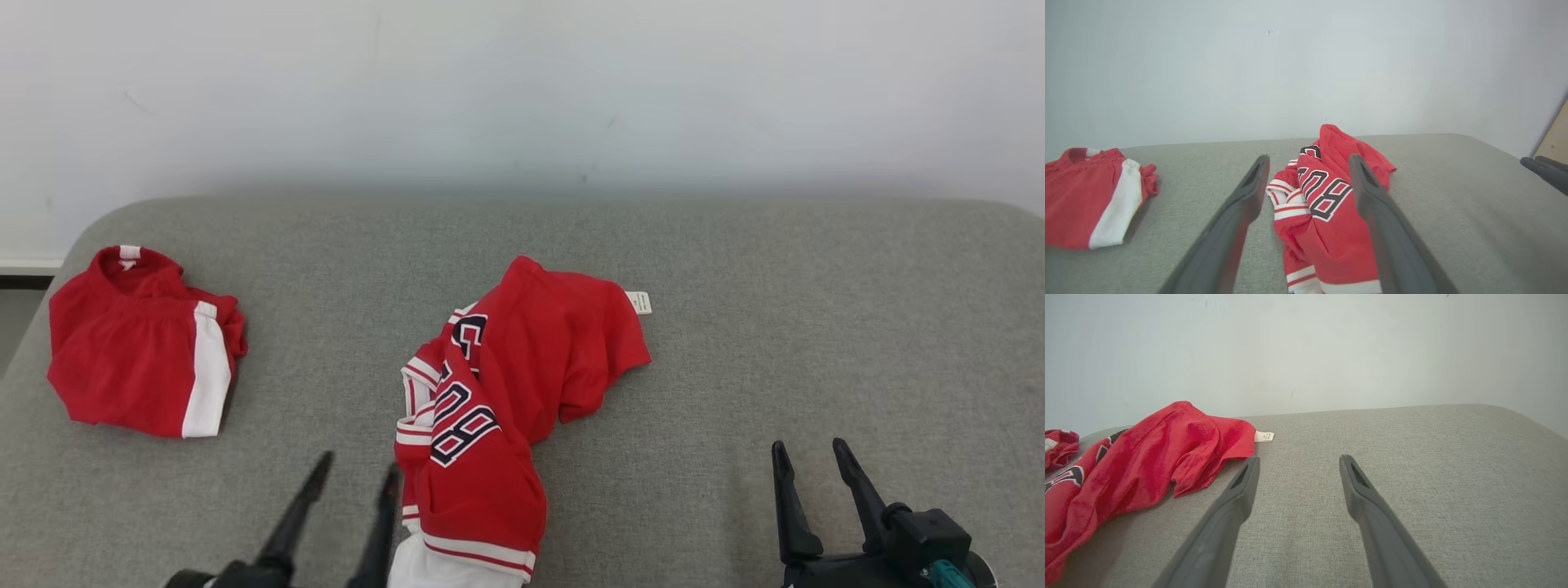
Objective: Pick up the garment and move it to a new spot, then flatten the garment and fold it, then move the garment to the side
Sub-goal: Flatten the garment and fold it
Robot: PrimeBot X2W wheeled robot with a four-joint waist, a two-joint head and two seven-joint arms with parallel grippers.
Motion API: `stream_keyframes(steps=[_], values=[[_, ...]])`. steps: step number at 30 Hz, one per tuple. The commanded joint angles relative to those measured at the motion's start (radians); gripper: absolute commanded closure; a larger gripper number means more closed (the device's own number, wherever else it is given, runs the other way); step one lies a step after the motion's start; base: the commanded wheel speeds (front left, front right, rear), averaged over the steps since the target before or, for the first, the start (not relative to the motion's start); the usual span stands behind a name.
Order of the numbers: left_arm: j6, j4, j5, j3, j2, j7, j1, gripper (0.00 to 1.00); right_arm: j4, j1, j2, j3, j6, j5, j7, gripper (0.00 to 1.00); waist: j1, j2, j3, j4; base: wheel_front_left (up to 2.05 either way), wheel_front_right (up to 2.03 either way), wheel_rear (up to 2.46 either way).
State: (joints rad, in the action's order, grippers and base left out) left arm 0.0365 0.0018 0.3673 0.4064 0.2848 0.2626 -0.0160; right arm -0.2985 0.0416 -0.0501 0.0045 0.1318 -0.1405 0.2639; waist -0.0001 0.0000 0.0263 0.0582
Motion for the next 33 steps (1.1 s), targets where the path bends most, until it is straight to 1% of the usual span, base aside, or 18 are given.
stream_keyframes(steps=[1, 5, 10, 13, 17, 23, 26, 29, 33], values=[[0.003, -0.005, -0.009, -0.017, 0.003, 0.003, 0.021, 0.00, 0.001, -0.005, 0.000, 0.002, -0.002, -0.006, 0.001, 0.00, 0.0001, 0.0000, -0.012, 0.002, 0.00, 0.00, 0.00], [0.019, -0.029, -0.028, -0.142, -0.007, 0.003, 0.062, 0.00, 0.002, -0.013, 0.000, 0.004, -0.002, -0.001, 0.001, 0.00, 0.0001, 0.0000, -0.026, -0.006, 0.00, 0.00, 0.00], [0.030, -0.032, -0.043, -0.272, -0.040, 0.003, 0.118, 0.00, 0.008, -0.022, -0.002, 0.000, -0.002, 0.006, 0.001, 0.00, 0.0001, 0.0000, -0.032, -0.015, 0.00, 0.00, 0.00], [0.013, -0.012, -0.051, -0.337, -0.059, 0.003, 0.136, 0.00, 0.006, -0.024, -0.004, -0.001, -0.002, 0.004, 0.001, 0.00, 0.0001, 0.0000, -0.032, -0.016, 0.00, 0.00, 0.00], [-0.023, 0.024, -0.065, -0.399, -0.088, 0.003, 0.145, 0.00, 0.000, -0.036, -0.005, 0.003, -0.002, 0.002, 0.001, 0.00, 0.0001, 0.0000, -0.034, -0.014, 0.00, 0.00, 0.00], [-0.077, 0.056, -0.112, -0.454, -0.132, 0.003, 0.137, 0.00, -0.005, -0.042, -0.010, 0.006, -0.002, 0.000, 0.001, 0.00, 0.0001, 0.0000, -0.035, -0.010, 0.00, 0.00, 0.00], [-0.099, 0.064, -0.130, -0.469, -0.150, 0.003, 0.119, 0.00, -0.009, -0.031, -0.018, 0.015, -0.002, 0.001, 0.001, 0.00, 0.0001, 0.0000, -0.032, 0.003, 0.00, 0.00, 0.00], [-0.116, 0.068, -0.149, -0.473, -0.170, 0.003, 0.104, 0.00, -0.015, 0.007, -0.034, 0.041, -0.002, 0.006, 0.001, 0.00, 0.0001, 0.0000, -0.023, 0.026, 0.00, 0.00, 0.00], [-0.133, 0.073, -0.171, -0.464, -0.188, 0.003, 0.074, 0.00, -0.047, 0.098, -0.073, 0.103, -0.002, -0.003, 0.000, 0.00, 0.0001, 0.0000, 0.001, 0.073, 0.00, 0.00, 0.00]])
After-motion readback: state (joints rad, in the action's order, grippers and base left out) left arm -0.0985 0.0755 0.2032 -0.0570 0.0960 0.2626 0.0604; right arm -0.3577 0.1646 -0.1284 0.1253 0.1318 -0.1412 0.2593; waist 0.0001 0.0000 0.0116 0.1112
